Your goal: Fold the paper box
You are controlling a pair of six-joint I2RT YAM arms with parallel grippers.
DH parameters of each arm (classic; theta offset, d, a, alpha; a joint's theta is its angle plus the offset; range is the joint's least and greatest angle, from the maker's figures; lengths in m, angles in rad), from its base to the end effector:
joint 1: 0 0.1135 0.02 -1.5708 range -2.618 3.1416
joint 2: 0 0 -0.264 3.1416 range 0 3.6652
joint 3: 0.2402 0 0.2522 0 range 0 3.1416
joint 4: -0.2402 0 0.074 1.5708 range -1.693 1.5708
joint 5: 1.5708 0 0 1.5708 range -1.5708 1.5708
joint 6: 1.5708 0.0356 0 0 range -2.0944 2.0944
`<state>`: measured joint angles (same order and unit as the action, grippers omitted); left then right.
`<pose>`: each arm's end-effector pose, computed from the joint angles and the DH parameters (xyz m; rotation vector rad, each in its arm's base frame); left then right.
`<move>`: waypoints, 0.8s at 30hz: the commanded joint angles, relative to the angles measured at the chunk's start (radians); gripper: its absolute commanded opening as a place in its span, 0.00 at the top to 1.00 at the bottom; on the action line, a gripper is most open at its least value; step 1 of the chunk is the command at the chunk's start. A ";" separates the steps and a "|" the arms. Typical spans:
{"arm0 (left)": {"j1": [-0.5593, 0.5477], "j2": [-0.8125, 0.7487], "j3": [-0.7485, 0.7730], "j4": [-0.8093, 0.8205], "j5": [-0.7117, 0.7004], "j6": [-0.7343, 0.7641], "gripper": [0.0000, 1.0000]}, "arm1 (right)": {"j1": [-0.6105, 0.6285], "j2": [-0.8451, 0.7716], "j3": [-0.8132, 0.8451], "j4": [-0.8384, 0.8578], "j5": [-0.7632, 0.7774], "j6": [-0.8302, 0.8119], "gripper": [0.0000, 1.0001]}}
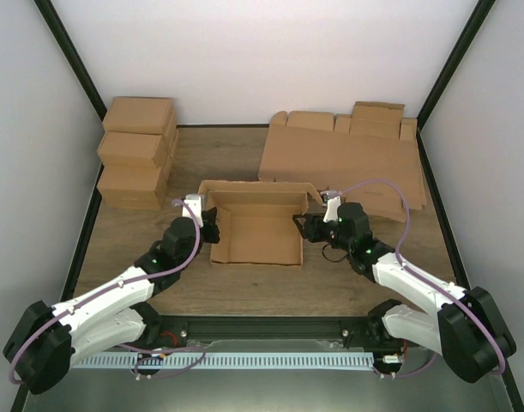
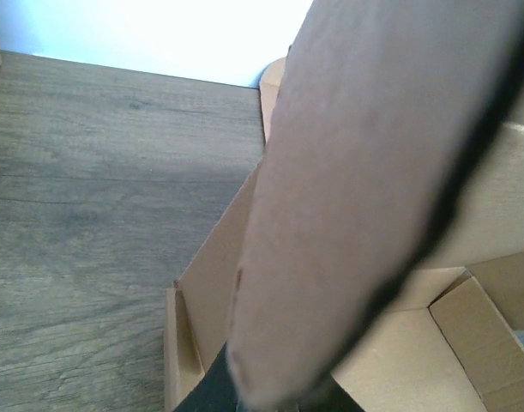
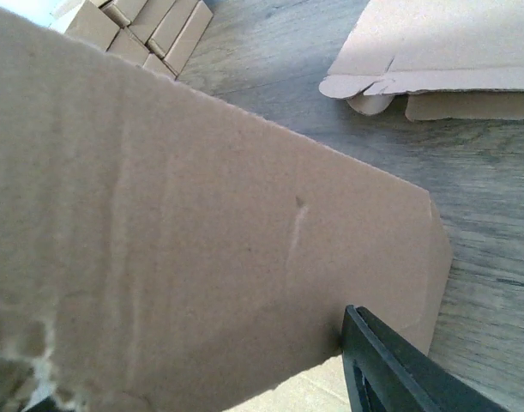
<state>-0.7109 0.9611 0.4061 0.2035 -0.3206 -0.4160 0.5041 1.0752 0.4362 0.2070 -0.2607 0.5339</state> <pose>0.1663 -0.1284 0.2147 0.0676 1.9286 -0.4532 0.1928 0.1169 0.2024 -0.1451 2.1053 0.9071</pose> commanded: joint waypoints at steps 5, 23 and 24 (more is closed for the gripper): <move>-0.028 -0.017 -0.008 -0.065 0.052 -0.003 0.96 | 0.019 0.001 0.024 -0.054 -0.039 0.015 0.49; -0.027 -0.010 0.070 -0.167 0.046 -0.026 0.96 | 0.019 0.025 0.153 -0.155 0.073 -0.039 0.70; -0.027 -0.012 0.076 -0.174 0.045 -0.029 0.96 | 0.019 0.028 0.163 -0.158 0.074 -0.040 0.73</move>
<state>-0.7219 0.9463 0.4469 0.1230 -0.3202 -0.4217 0.5083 1.0882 0.5114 0.0750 -0.1993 0.5106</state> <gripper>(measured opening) 0.045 0.312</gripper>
